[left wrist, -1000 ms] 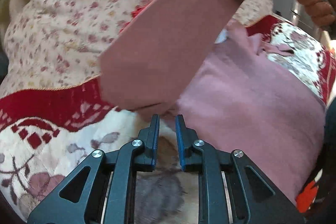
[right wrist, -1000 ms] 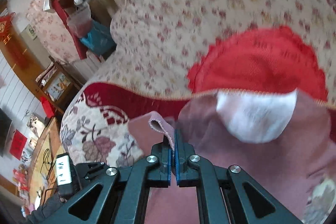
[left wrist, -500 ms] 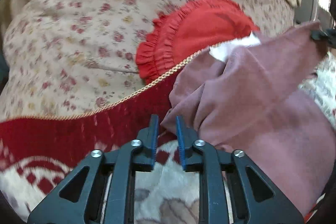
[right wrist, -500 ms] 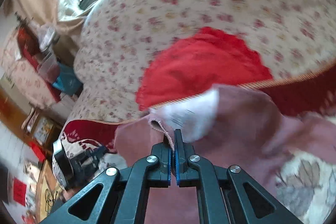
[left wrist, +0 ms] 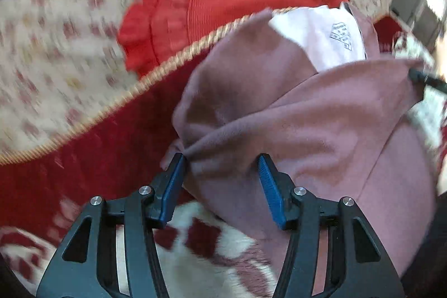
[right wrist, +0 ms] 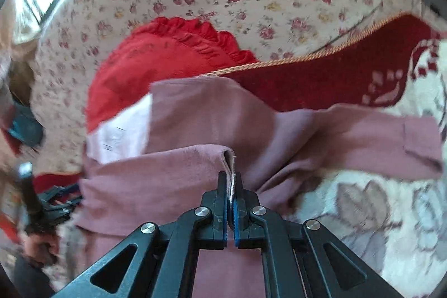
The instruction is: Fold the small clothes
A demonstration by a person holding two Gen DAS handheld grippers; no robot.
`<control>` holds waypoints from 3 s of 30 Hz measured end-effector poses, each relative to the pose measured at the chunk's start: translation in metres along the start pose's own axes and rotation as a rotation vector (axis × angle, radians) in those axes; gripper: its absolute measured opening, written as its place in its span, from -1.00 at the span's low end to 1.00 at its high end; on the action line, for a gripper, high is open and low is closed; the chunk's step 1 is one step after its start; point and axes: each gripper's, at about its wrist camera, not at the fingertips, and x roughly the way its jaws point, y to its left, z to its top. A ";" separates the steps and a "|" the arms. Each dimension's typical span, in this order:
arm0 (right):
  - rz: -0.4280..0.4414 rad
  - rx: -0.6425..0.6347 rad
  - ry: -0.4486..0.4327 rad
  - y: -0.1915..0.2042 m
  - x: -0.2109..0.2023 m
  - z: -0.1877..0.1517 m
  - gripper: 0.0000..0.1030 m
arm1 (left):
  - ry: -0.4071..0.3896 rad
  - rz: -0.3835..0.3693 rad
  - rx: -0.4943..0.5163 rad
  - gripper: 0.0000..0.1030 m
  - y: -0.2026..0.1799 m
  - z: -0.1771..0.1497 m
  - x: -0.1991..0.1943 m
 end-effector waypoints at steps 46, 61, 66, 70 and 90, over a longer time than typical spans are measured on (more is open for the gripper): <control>-0.003 -0.083 -0.100 -0.023 0.022 0.006 -0.95 | -0.222 -0.082 -0.455 -0.86 0.034 -0.047 -0.038; 0.050 0.028 -0.066 -0.052 0.058 0.026 -0.95 | -0.252 0.121 -0.450 -0.48 0.065 -0.041 -0.059; 0.103 -0.033 -0.139 -0.049 0.021 0.025 -0.94 | -0.263 0.025 -0.264 -0.48 0.031 -0.030 -0.084; 0.095 -0.299 -0.059 0.001 0.030 0.002 -0.95 | -0.114 -0.053 -0.065 -0.48 -0.016 -0.024 -0.052; -0.033 -0.411 0.061 -0.001 0.074 -0.034 -0.93 | 0.007 0.088 -0.054 0.30 -0.011 -0.063 -0.027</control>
